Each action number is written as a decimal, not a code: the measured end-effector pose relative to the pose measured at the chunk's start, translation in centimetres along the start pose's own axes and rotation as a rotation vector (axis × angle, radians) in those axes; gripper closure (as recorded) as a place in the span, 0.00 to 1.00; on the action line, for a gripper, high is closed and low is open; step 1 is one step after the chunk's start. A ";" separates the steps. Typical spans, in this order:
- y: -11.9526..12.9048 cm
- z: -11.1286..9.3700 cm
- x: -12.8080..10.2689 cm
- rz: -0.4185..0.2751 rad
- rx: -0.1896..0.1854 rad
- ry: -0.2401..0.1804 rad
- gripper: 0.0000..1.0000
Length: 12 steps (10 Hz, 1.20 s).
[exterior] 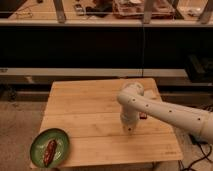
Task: Stand the bottle upright
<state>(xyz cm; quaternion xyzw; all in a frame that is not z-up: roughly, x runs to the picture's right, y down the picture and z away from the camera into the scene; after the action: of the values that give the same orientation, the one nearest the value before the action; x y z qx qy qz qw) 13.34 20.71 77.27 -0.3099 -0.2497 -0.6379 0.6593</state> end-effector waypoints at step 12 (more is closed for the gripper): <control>1.0 -10.5 -4.8 -0.427 -0.021 0.019 0.78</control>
<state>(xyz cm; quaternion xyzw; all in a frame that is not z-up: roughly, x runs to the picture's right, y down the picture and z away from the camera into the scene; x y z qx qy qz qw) 13.31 16.33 66.56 -0.2508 -0.2970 -0.7686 0.5082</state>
